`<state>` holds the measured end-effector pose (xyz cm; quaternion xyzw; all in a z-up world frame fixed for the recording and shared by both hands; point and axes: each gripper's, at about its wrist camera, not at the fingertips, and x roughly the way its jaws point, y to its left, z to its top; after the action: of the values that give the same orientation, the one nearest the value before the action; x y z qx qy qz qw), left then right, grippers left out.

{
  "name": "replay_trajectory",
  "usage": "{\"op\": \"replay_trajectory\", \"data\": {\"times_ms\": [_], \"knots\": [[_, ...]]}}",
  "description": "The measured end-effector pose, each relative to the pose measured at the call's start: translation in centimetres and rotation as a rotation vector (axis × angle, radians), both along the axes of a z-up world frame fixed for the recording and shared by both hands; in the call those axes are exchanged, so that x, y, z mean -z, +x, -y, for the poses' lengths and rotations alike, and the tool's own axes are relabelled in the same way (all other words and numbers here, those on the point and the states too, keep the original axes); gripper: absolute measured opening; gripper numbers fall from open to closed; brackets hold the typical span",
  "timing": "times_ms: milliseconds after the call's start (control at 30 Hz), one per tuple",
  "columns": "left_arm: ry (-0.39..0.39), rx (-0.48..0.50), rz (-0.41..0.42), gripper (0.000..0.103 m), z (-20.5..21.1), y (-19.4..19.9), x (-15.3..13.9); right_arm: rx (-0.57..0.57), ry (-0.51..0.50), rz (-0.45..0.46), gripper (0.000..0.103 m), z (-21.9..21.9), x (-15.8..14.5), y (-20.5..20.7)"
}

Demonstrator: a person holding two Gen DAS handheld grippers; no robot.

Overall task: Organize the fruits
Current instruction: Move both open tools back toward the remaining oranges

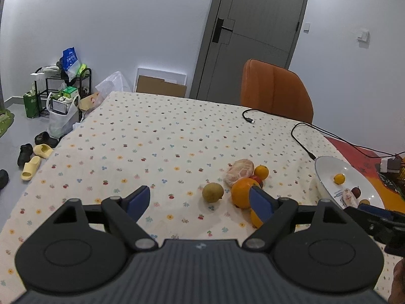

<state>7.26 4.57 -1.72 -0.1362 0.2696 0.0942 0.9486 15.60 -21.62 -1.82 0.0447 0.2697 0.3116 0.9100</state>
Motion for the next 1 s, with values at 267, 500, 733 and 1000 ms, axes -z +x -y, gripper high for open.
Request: {"op": "replay_trajectory", "data": {"times_ms": [267,500,733,1000], "knots": [[-0.009,0.013,-0.013,0.079,-0.2,0.5,1.4,-0.05,-0.003,-0.044,0.075,-2.1,1.3,0.8],[-0.026,0.027,-0.027,0.072,-1.3,1.6,2.3,-0.098,-0.028,-0.08,0.07,-4.4,2.0,2.1],[-0.045,0.042,-0.044,0.064,-2.1,2.5,3.0,-0.132,-0.041,-0.1,0.066,-6.2,2.4,3.1],[-0.048,0.069,-0.048,0.063,-2.1,3.2,3.2,-0.167,-0.037,-0.163,0.036,-7.4,3.9,4.3]]}}
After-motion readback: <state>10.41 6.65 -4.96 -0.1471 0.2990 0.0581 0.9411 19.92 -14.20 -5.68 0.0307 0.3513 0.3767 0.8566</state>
